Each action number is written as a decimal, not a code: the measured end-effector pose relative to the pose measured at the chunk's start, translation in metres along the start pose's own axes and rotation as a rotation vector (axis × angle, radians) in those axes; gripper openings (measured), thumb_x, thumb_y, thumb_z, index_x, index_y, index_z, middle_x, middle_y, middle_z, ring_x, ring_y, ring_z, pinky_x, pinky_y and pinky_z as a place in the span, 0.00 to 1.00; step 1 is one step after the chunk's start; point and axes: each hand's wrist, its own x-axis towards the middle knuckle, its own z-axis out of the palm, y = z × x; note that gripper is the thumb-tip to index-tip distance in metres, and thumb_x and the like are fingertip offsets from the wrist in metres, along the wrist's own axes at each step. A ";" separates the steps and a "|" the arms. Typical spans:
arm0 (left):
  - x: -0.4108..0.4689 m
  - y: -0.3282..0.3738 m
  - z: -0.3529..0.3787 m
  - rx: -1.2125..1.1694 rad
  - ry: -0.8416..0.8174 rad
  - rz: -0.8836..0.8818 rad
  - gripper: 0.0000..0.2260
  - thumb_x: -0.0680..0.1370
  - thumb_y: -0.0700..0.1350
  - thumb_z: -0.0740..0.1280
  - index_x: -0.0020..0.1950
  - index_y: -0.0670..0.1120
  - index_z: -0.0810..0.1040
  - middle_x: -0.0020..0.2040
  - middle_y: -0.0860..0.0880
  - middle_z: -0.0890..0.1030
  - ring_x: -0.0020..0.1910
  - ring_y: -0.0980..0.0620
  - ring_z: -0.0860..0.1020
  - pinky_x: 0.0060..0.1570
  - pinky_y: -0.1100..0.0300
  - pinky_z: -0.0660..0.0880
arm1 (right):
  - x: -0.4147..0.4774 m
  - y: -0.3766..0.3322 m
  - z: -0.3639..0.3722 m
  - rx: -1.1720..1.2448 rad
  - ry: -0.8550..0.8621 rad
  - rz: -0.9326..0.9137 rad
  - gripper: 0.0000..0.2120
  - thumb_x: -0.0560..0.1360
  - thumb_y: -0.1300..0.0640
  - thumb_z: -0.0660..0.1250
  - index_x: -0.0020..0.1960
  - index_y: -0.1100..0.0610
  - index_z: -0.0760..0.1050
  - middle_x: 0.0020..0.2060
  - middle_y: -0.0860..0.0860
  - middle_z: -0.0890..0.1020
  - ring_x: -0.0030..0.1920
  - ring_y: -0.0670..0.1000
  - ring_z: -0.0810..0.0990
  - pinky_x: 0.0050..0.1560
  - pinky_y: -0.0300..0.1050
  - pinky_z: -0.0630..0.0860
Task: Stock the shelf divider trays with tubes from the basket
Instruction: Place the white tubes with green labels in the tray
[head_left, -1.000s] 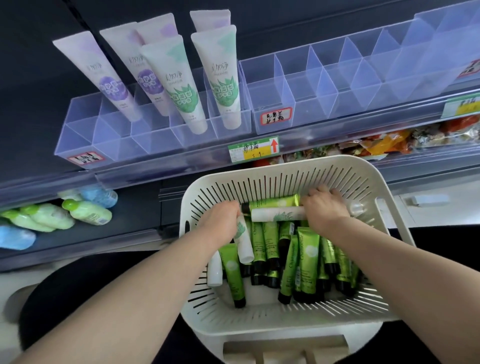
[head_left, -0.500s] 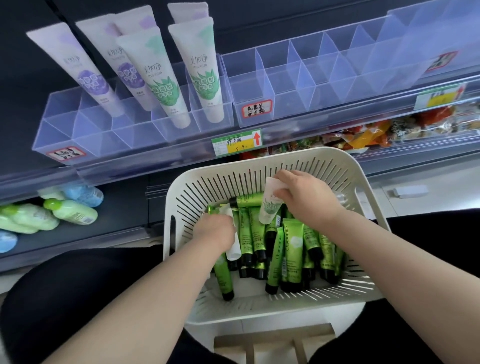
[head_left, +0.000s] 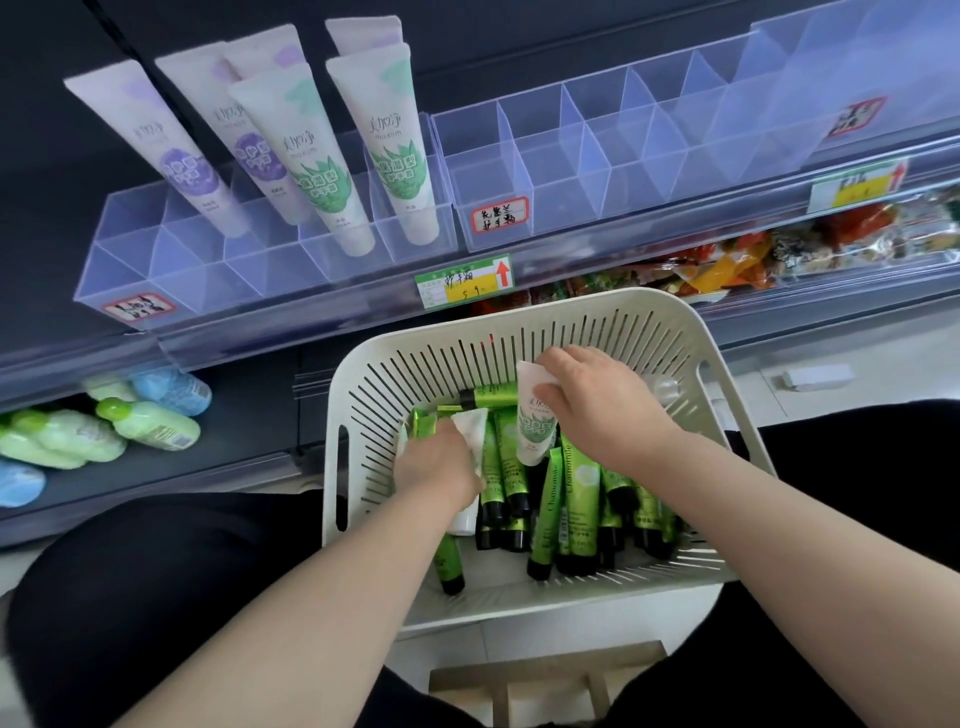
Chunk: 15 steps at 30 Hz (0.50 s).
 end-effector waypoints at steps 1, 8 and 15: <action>0.001 0.001 0.000 -0.015 -0.009 0.009 0.29 0.67 0.56 0.75 0.61 0.48 0.66 0.43 0.51 0.75 0.47 0.47 0.78 0.35 0.56 0.73 | 0.001 0.000 0.000 -0.002 0.001 0.003 0.09 0.78 0.54 0.60 0.55 0.57 0.72 0.44 0.52 0.77 0.46 0.55 0.74 0.44 0.50 0.72; 0.008 0.006 -0.010 -0.141 -0.108 0.059 0.23 0.72 0.60 0.70 0.61 0.49 0.72 0.53 0.50 0.78 0.52 0.48 0.77 0.49 0.53 0.76 | 0.002 0.000 0.001 0.013 -0.016 0.030 0.07 0.78 0.55 0.60 0.53 0.56 0.71 0.44 0.50 0.76 0.46 0.54 0.72 0.42 0.49 0.70; 0.009 0.006 -0.014 -0.262 -0.115 0.064 0.28 0.67 0.55 0.77 0.62 0.50 0.70 0.54 0.50 0.79 0.49 0.51 0.78 0.46 0.56 0.78 | -0.001 -0.001 -0.002 0.064 -0.067 0.075 0.07 0.79 0.54 0.58 0.55 0.55 0.70 0.46 0.50 0.77 0.43 0.54 0.76 0.38 0.49 0.74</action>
